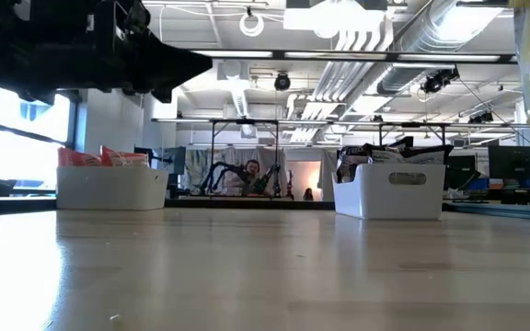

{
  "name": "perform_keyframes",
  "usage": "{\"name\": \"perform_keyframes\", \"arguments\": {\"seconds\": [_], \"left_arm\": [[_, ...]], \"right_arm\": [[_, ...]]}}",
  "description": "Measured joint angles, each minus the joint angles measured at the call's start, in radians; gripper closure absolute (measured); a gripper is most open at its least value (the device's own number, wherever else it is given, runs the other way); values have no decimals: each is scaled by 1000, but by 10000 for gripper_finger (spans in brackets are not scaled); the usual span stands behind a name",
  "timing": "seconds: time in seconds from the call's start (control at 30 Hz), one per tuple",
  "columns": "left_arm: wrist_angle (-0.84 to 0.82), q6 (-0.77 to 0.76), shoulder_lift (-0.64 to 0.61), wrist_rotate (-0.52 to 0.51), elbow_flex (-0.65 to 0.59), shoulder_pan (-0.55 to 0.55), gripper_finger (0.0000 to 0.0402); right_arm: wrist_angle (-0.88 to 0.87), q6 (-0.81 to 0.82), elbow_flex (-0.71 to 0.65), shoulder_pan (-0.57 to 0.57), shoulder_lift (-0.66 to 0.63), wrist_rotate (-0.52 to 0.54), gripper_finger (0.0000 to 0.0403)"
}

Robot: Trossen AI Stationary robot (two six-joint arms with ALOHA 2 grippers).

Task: Sort Maruchan noodles
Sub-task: Put the yellow noodle pack into the bottom white bin

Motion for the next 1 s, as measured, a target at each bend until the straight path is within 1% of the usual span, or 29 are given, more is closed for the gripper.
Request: {"name": "perform_keyframes", "arguments": {"seconds": [0.07, 0.13, 0.4, 0.63, 0.87, 1.0], "left_arm": [[0, 0, 0, 38, 14, 10, 387], [-1, 0, 0, 52, 23, 16, 387], [-8, 14, 0, 55, 29, 22, 387], [-18, 14, 0, 55, 29, 22, 387], [-25, 15, 0, 55, 29, 22, 387], [-25, 15, 0, 55, 29, 22, 387]], "right_arm": [[5, -25, 0, 4, 25, -10, 318], [8, -53, 0, 4, 47, -12, 318], [7, -152, 0, 5, 90, -14, 318], [9, -201, -2, 4, 94, 19, 317], [125, -208, -102, 3, 95, 19, 316], [134, -196, -138, -1, 95, 8, 315]]}}
